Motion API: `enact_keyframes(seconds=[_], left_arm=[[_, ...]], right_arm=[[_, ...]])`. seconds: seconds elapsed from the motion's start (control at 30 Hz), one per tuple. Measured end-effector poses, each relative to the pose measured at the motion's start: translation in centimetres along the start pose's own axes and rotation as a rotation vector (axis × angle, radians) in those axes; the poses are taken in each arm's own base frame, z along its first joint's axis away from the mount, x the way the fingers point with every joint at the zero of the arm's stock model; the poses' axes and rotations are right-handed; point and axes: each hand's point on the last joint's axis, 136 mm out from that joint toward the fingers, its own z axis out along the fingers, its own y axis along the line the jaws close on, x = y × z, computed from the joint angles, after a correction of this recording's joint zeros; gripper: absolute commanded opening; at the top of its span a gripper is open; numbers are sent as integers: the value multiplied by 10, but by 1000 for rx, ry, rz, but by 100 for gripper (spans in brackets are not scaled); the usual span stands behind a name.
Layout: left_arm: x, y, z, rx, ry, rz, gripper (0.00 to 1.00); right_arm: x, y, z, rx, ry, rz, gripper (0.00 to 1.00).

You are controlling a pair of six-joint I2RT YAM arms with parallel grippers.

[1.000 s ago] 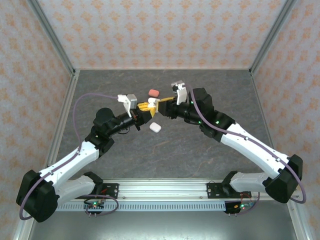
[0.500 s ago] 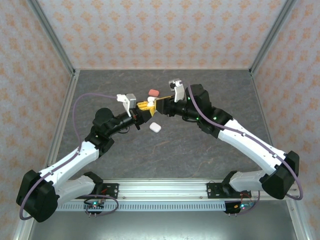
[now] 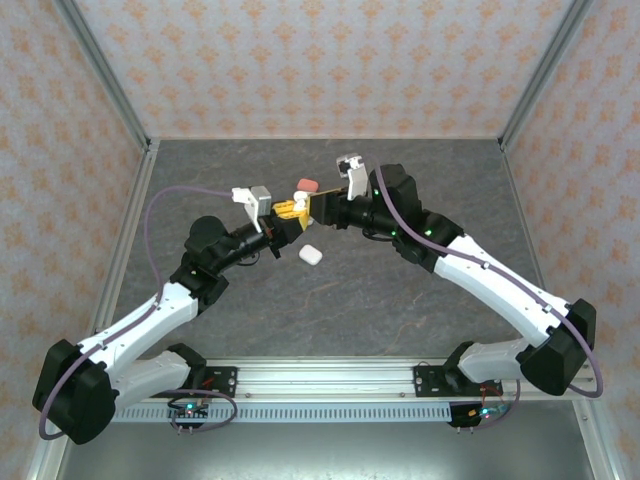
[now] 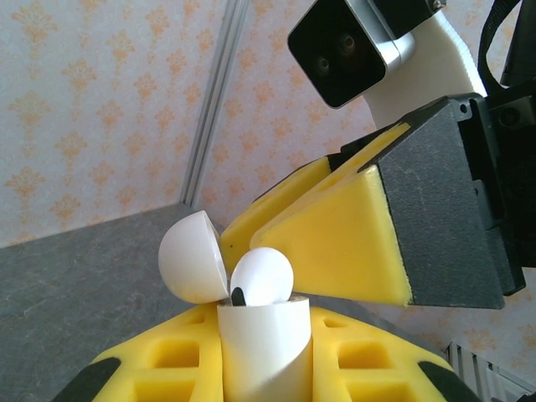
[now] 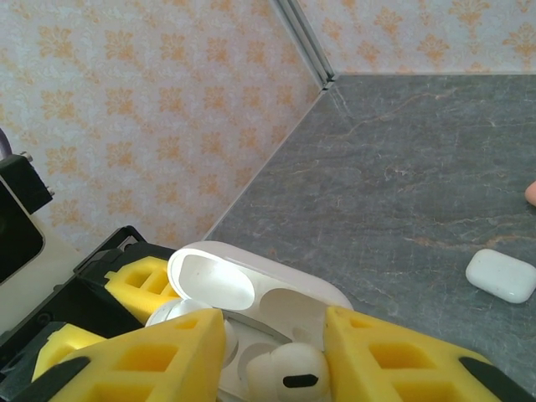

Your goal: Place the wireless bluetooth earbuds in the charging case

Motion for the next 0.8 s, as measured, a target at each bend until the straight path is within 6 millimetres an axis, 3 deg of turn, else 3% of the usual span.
enact_keyframes(seconds=[0.8], left_arm=[[9, -1, 6, 0, 17, -11, 0]], right_arm=[[-12, -2, -7, 19, -24, -11, 44]])
